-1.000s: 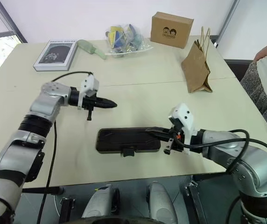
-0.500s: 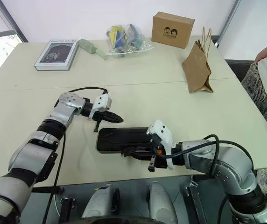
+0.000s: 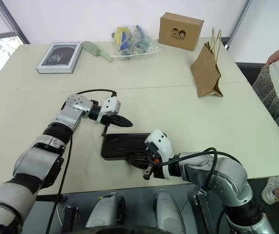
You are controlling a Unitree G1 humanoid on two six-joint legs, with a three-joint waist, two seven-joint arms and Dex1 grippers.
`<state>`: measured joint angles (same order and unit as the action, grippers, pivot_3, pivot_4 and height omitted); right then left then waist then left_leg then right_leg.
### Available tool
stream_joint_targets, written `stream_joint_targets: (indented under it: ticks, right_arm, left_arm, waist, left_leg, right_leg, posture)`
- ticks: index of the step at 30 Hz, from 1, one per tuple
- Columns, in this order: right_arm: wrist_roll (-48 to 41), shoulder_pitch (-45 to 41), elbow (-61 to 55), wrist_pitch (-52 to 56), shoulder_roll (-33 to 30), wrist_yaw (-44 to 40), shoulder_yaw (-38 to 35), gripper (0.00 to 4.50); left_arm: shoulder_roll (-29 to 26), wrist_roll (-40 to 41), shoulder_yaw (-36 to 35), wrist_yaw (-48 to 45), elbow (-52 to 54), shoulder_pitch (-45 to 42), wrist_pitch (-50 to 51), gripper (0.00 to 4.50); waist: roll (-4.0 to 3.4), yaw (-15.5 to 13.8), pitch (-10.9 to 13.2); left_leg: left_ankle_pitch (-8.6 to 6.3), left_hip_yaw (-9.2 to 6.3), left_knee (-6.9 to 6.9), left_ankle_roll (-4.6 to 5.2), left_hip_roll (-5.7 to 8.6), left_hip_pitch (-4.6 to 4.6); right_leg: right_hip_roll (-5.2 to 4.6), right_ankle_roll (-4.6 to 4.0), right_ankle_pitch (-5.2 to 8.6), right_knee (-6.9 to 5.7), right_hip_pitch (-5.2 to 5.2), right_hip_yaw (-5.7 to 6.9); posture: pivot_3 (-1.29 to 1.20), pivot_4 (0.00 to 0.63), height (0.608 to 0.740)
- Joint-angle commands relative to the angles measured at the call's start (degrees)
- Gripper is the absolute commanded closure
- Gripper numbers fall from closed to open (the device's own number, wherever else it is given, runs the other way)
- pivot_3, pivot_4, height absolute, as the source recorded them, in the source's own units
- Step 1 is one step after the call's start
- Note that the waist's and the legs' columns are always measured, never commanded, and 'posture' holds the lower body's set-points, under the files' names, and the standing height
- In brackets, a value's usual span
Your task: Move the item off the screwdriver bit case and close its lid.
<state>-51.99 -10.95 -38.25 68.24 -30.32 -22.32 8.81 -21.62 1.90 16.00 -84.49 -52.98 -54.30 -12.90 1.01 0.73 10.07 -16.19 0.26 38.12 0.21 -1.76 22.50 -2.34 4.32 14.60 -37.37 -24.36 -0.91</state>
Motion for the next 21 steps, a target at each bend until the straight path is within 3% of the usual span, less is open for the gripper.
stream_joint_targets:
  ticks: [1,21]
  right_arm:
    - [1.7,0.6,-0.2,-0.9,1.1,1.8,0.8,4.46]
    - [5.7,3.0,1.4,-0.4,3.3,3.3,3.0,4.46]
  left_arm:
    - [0.5,0.3,-0.2,-3.0,1.5,-1.1,-0.8,4.50]
    - [2.5,-1.8,1.4,-4.5,2.5,0.8,-3.3,4.50]
  waist:
    - [0.00,0.0,0.0]
    - [0.20,0.3,-0.1]
  left_leg:
    - [0.00,0.00,0.00,0.00,0.00,0.00]
    - [0.00,-0.05,0.00,0.00,-0.02,-0.04]
  right_leg:
    - [0.00,0.00,0.00,0.00,0.00,0.00]
    - [0.05,0.00,0.00,-0.04,0.01,-0.01]
  posture:
    - [0.00,0.150,0.740]
    - [0.00,0.150,0.740]
